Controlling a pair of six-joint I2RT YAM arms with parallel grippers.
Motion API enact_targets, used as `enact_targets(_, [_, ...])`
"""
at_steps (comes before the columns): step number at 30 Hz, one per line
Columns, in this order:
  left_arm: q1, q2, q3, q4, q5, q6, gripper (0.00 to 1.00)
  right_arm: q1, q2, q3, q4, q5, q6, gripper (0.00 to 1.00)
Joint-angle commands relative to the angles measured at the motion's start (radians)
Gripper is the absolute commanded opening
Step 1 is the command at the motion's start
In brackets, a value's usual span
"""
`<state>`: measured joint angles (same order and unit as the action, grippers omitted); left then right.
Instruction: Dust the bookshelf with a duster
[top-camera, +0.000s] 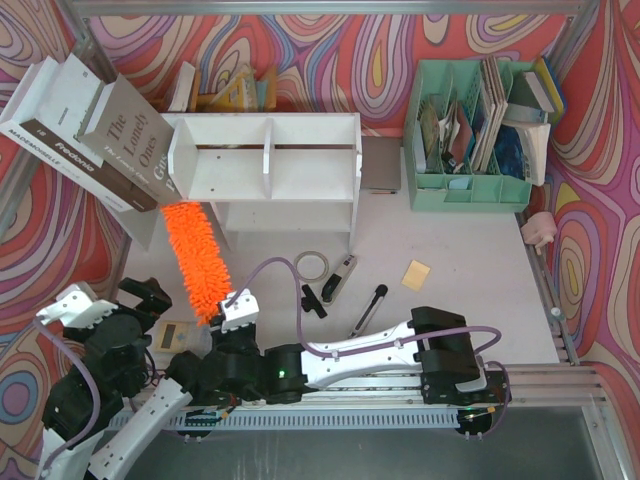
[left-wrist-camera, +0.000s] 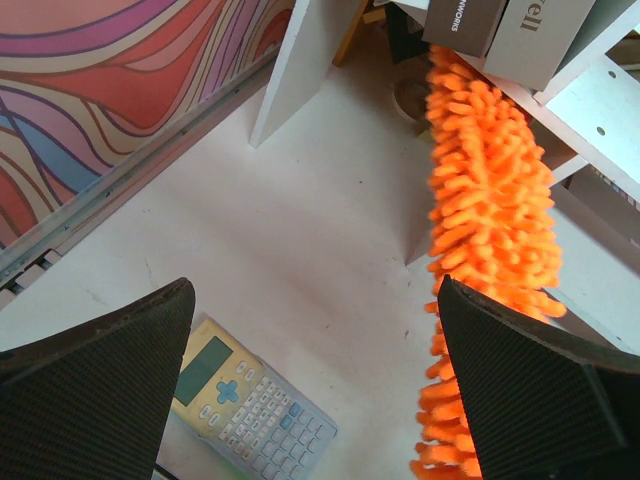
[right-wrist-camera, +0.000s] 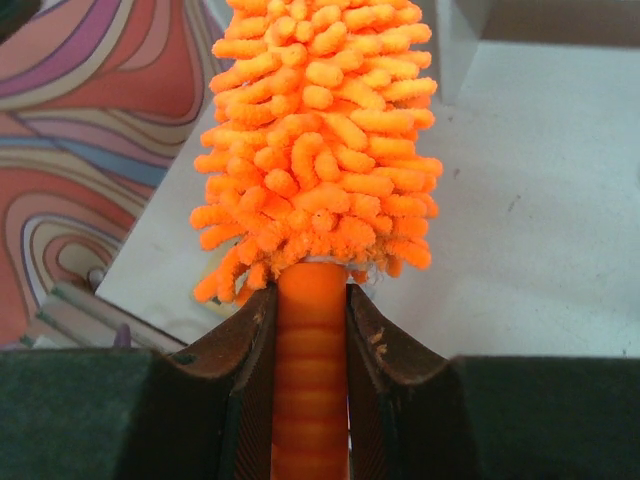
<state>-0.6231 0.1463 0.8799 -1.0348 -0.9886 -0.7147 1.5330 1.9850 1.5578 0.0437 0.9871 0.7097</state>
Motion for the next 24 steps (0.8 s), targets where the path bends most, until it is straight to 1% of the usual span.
enact_targets(1, [-0.004,-0.016,-0.006,-0.009,-0.015,0.000,0.98,0.003,-0.028,0.036,-0.150,0.185,0.237,0.00])
enact_targets(2, [-0.004,-0.016,-0.006,-0.008,-0.012,0.000,0.98,0.004,-0.034,0.035,-0.190,0.199,0.276,0.00])
enact_targets(4, [-0.004,-0.013,-0.006,-0.007,-0.012,0.001,0.98,0.003,-0.032,0.037,-0.214,0.205,0.295,0.00])
enact_targets(8, [-0.004,-0.014,-0.006,-0.007,-0.010,0.002,0.98,0.004,0.007,0.078,-0.190,0.141,0.247,0.00])
enact_targets(11, [-0.004,-0.017,-0.006,-0.007,-0.010,0.002,0.98,0.008,0.029,0.080,-0.039,0.061,0.078,0.00])
enact_targets(14, [-0.004,-0.019,-0.006,-0.007,-0.011,0.000,0.98,0.035,0.045,0.062,0.142,0.074,-0.089,0.00])
enact_targets(15, [-0.004,-0.017,-0.006,-0.007,-0.012,0.001,0.98,0.039,0.051,0.065,0.166,0.069,-0.116,0.00])
enact_targets(17, [-0.004,-0.017,-0.006,-0.007,-0.011,0.001,0.98,0.039,0.057,0.077,0.168,0.036,-0.126,0.00])
enact_targets(20, [-0.004,-0.015,-0.006,-0.007,-0.011,0.000,0.98,0.042,0.053,0.057,0.219,0.011,-0.161,0.00])
enact_targets(22, [-0.004,-0.014,-0.006,-0.006,-0.011,0.001,0.98,0.042,0.035,0.027,0.224,0.055,-0.146,0.00])
enact_targets(24, [-0.004,-0.014,-0.006,-0.007,-0.011,0.000,0.98,0.042,0.003,0.002,0.188,0.122,-0.086,0.00])
